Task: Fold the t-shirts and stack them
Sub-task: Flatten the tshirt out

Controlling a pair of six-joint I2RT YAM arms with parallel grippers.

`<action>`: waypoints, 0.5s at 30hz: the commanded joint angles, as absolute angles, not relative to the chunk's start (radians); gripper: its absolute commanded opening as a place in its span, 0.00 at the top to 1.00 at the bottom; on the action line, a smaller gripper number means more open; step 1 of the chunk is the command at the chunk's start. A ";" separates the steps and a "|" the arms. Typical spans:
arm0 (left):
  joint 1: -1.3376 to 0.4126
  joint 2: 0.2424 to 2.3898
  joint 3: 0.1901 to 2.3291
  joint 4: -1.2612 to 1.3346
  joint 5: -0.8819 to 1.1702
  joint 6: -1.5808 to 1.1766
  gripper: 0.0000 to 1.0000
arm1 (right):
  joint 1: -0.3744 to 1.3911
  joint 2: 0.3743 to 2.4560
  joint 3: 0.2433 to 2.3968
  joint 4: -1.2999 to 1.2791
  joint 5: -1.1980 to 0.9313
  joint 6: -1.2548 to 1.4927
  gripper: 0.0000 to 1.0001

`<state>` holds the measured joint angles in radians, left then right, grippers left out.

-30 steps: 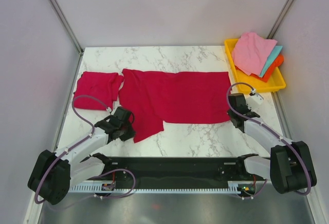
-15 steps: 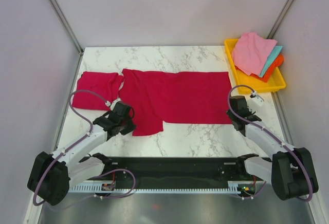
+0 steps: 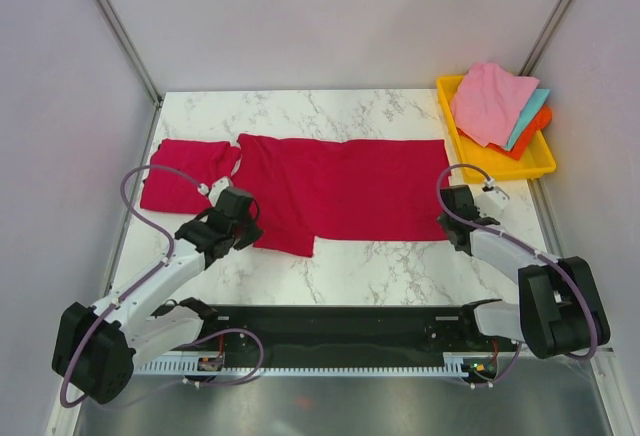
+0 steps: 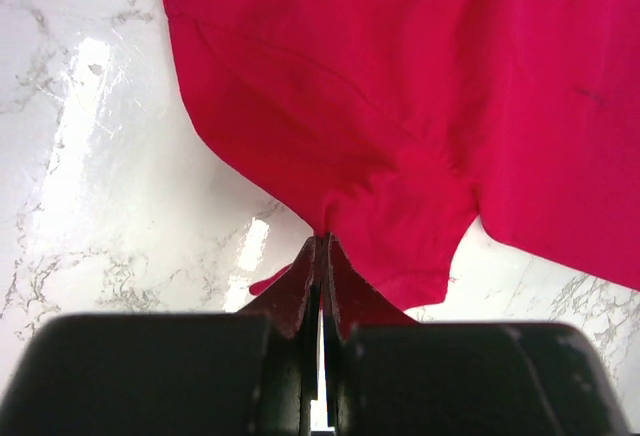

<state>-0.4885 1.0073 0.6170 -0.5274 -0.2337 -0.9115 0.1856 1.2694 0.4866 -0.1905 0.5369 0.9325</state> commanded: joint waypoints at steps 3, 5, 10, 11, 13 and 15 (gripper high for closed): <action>-0.482 1.017 0.672 -0.529 -0.319 -0.907 0.98 | 0.173 1.292 0.480 -0.207 0.569 0.998 0.43; -0.482 1.026 0.686 -0.531 -0.318 -0.904 0.98 | 0.169 1.279 0.476 -0.213 0.566 1.002 0.40; -0.482 1.032 0.670 -0.502 -0.321 -0.899 0.98 | 0.167 1.187 0.462 -0.256 0.560 0.991 0.38; -0.482 1.032 0.663 -0.488 -0.321 -0.897 0.98 | 0.166 1.169 0.454 -0.256 0.555 0.992 0.36; -0.482 1.035 0.635 -0.440 -0.321 -0.887 0.98 | 0.166 1.126 0.437 -0.262 0.540 0.991 0.35; -0.482 1.045 0.624 -0.413 -0.322 -0.876 0.98 | 0.167 1.112 0.436 -0.281 0.528 1.002 0.35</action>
